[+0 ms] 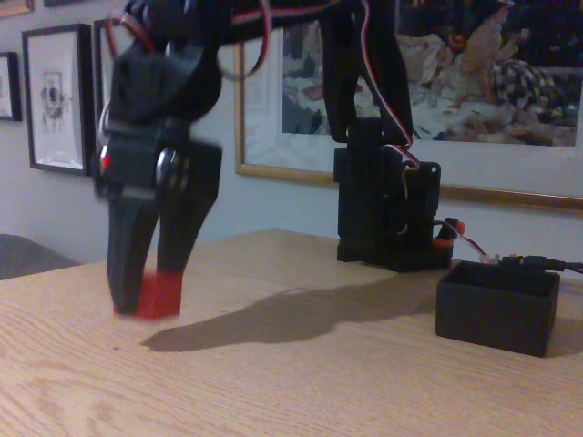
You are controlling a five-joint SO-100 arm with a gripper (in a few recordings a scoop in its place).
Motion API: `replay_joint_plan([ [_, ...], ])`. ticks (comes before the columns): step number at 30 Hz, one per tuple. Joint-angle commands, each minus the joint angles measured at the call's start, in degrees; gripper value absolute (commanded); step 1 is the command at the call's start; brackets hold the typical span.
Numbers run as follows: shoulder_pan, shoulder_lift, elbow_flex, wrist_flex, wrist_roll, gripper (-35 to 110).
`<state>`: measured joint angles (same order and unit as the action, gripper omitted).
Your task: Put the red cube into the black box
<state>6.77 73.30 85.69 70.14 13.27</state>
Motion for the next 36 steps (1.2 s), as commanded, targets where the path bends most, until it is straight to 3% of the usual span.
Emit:
replay_joint_plan([
  [1, 2.9, 13.62, 2.11, 4.75, 0.0, 5],
  [7, 9.67, 30.32, 6.24, 14.85, -1.58, 3],
  [15, 26.46, 45.7, 19.16, 16.96, -7.73, 1],
  [25, 48.43, 44.82, 26.81, 13.71, -18.81, 0],
  [36, 56.07, 37.97, 29.18, 10.55, -18.28, -1],
])
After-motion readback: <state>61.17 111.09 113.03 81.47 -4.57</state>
